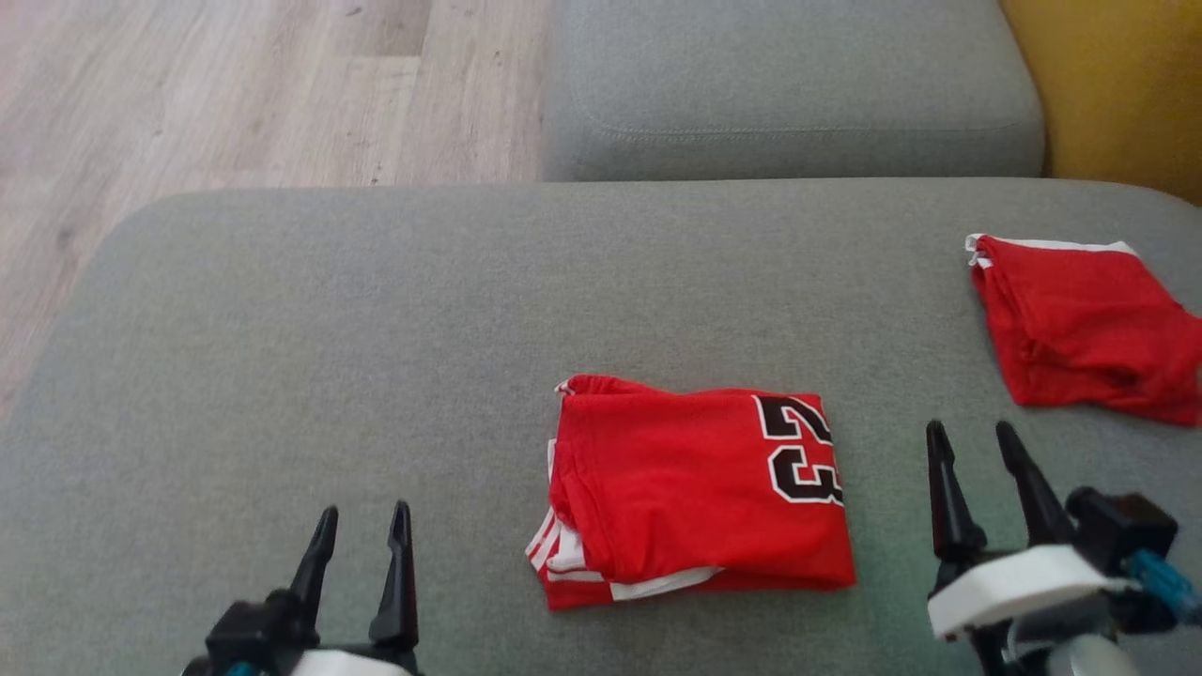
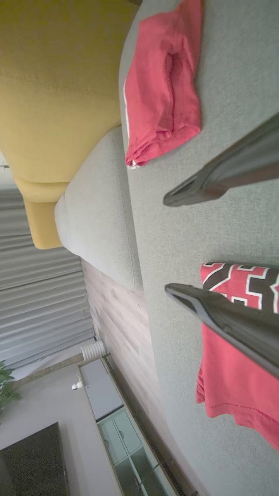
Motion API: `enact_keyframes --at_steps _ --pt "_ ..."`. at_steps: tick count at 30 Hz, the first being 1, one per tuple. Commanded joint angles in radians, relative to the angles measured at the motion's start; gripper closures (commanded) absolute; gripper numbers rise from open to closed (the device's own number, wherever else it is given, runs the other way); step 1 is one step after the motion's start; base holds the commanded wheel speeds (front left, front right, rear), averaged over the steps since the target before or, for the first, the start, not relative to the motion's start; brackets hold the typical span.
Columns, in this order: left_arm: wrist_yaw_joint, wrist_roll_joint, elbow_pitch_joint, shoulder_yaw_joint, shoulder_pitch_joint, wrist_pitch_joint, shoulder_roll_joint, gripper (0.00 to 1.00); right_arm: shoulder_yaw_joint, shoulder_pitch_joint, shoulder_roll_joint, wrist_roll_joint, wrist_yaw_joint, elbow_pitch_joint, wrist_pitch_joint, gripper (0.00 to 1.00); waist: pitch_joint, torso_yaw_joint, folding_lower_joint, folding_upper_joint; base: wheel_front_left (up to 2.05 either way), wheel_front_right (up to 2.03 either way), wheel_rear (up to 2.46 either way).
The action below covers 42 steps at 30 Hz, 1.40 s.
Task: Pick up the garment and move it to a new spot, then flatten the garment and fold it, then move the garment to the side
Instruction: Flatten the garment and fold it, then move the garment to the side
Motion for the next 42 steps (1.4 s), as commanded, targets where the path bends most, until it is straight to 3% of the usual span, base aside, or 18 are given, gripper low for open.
enact_keyframes --at_steps 1,25,37,42 --pt "-0.007 -0.009 -0.016 0.049 -0.025 -0.015 0.004 0.0 0.028 -0.016 -0.005 0.012 0.007 -0.047 0.002 0.0 -0.007 -0.006 0.0 0.0 0.0 0.0 0.0" --pt "-0.026 0.001 -0.015 0.063 -0.013 -0.019 -0.007 0.0 0.06 0.047 -0.005 0.009 0.007 -0.061 0.023 0.0 -0.013 0.002 0.0 0.0 0.0 0.0 0.0" --pt "-0.024 0.009 -0.022 0.054 -0.039 -0.015 -0.011 0.0 0.037 -0.079 -0.005 -0.008 0.007 0.081 0.143 0.0 0.031 0.052 0.0 0.0 0.0 0.0 0.0" --pt "-0.023 0.014 -0.022 0.06 -0.049 -0.016 -0.012 0.0 0.028 -0.158 -0.005 0.001 0.007 0.185 0.199 0.0 0.059 0.103 0.0 0.0 0.0 0.0 0.0"
